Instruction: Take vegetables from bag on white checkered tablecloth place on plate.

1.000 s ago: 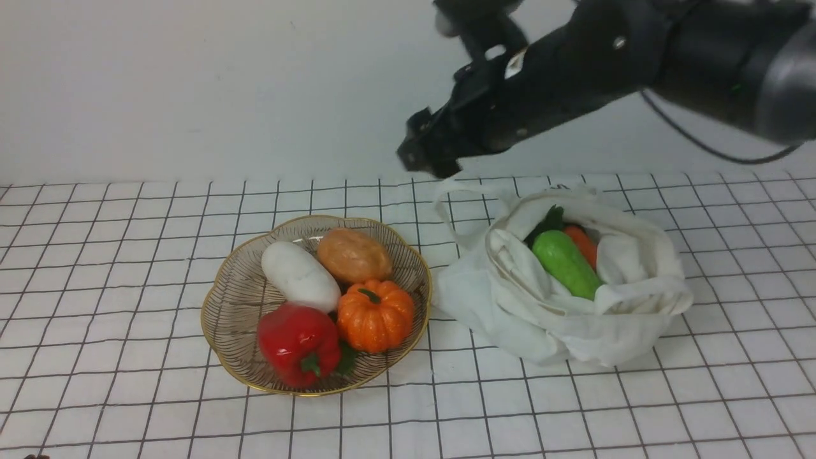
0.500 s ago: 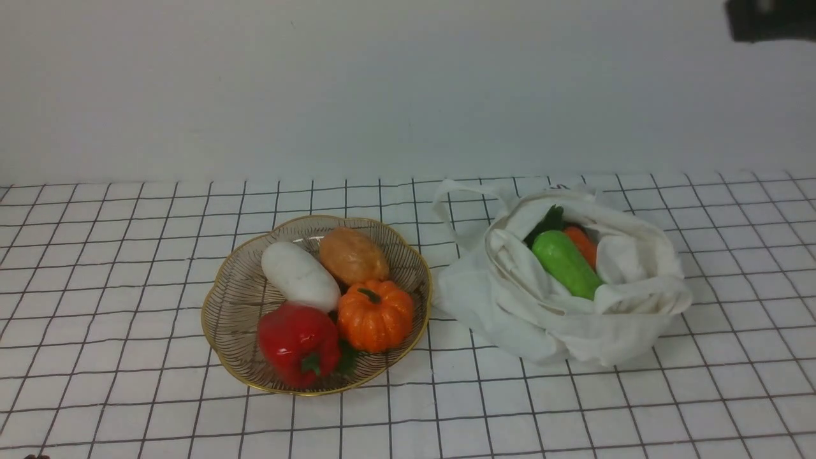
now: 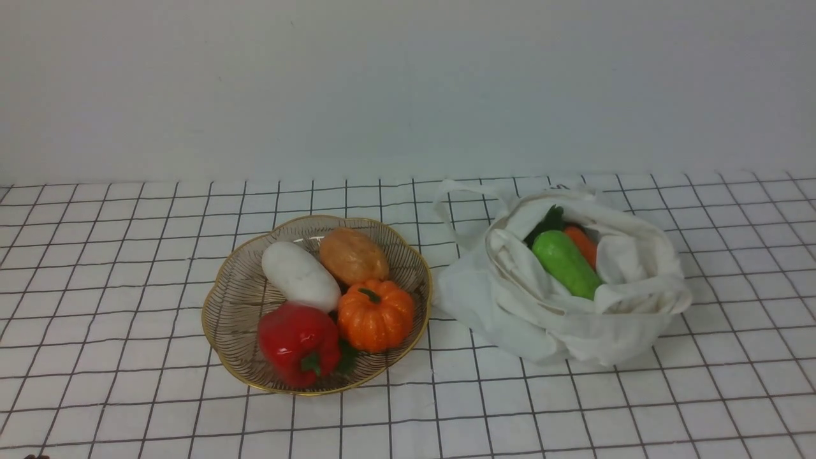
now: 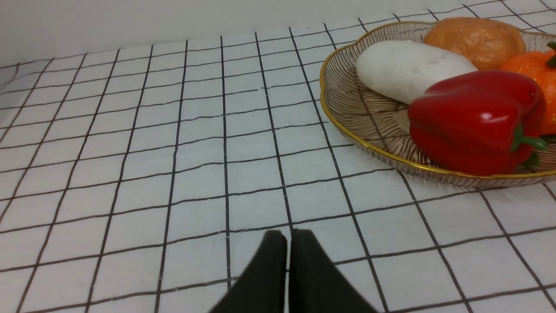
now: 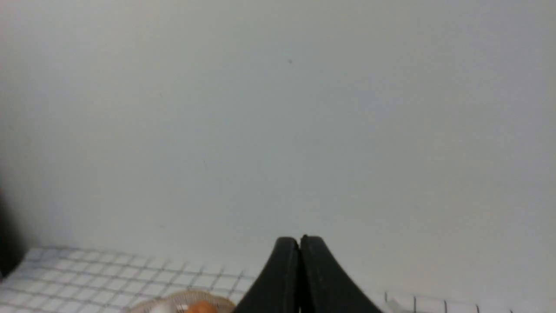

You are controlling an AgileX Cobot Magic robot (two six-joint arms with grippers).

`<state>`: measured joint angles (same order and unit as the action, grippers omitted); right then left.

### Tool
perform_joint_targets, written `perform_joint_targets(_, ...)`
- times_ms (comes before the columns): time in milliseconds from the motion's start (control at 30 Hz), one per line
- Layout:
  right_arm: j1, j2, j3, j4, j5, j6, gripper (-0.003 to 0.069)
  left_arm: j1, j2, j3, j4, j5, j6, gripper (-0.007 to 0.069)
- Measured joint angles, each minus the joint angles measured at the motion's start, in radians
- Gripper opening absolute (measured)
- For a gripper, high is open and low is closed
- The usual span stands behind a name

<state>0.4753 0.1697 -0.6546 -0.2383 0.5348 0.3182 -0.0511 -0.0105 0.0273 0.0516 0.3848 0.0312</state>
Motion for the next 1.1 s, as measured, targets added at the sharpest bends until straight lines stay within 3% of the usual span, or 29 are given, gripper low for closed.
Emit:
perform_joint_targets(267,0.0,-0.184,0.262,-0.03,-0.359,0.013,-0.0014,0.0,0.0,0.0,0.0,0.0,0.0,-0.0008)
perform_joint_targets(1100,0.0,-0.185,0.275,-0.002,-0.393,0.015,-0.0014,0.0,0.0,0.0,0.0,0.0,0.0,-0.0008)
